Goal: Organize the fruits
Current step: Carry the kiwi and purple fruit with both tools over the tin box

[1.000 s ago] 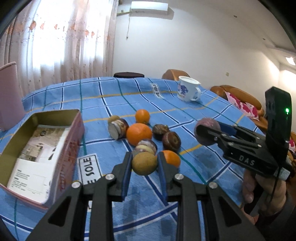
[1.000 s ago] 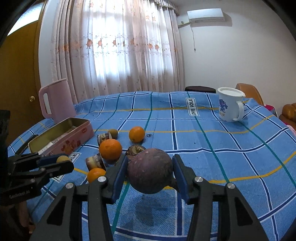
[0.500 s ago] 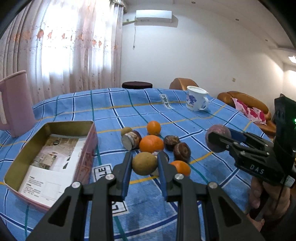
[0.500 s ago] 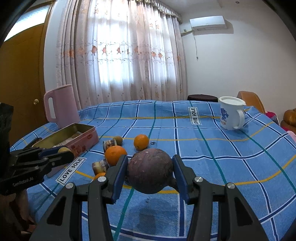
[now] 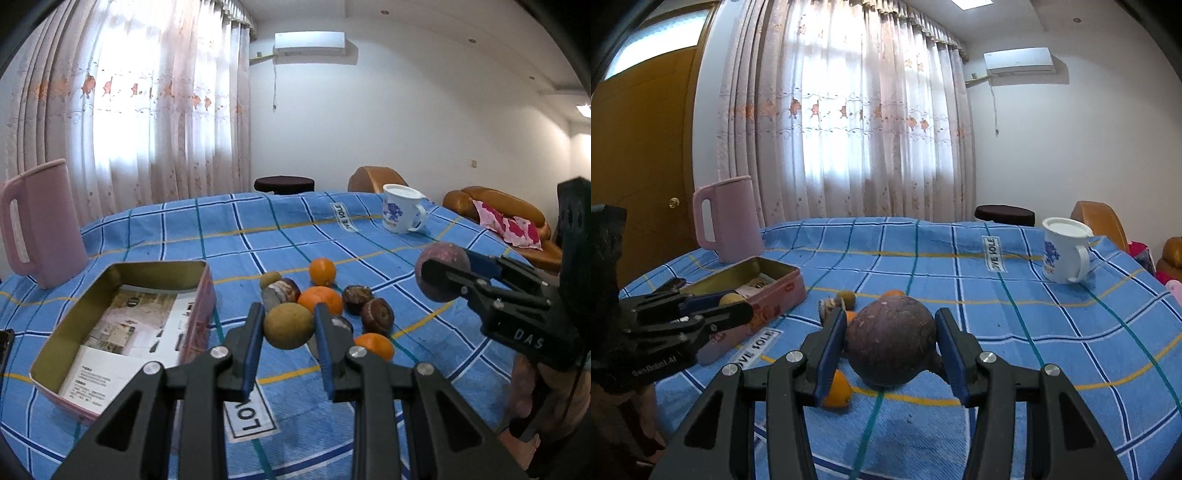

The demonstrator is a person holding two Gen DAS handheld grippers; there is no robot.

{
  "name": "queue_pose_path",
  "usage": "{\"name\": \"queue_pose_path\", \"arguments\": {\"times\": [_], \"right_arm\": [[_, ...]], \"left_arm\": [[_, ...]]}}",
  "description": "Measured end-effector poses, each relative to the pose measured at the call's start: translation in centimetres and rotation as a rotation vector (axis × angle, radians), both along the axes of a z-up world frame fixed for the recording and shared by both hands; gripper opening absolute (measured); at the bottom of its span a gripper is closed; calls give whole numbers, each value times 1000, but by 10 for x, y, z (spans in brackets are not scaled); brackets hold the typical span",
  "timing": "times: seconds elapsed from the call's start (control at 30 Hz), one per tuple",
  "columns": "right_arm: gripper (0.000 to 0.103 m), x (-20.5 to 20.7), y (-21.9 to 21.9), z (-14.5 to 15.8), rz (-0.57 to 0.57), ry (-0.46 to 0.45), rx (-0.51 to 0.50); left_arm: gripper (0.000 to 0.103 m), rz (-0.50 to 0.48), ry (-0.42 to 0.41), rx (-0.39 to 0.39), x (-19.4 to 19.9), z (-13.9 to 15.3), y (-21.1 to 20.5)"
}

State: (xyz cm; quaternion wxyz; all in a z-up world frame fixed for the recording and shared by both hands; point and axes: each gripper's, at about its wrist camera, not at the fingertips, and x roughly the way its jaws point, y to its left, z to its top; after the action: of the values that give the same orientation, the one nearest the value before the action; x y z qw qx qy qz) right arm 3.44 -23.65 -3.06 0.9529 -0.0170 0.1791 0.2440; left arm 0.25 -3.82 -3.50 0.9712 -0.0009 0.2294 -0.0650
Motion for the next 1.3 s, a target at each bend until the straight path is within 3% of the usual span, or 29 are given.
{"name": "queue_pose_path", "arguments": {"times": [0.2, 0.5, 0.97, 1.3], "right_arm": [[51, 8, 24, 20, 79, 3, 27], [51, 24, 87, 37, 208, 9, -11], [51, 53, 175, 34, 330, 73, -51], [51, 60, 218, 7, 376, 133, -109]], "left_arm": [[28, 53, -12, -8, 1, 9, 23], [28, 119, 11, -8, 9, 12, 66], [28, 219, 79, -36, 29, 5, 136], [28, 262, 122, -42, 35, -8, 162]]}}
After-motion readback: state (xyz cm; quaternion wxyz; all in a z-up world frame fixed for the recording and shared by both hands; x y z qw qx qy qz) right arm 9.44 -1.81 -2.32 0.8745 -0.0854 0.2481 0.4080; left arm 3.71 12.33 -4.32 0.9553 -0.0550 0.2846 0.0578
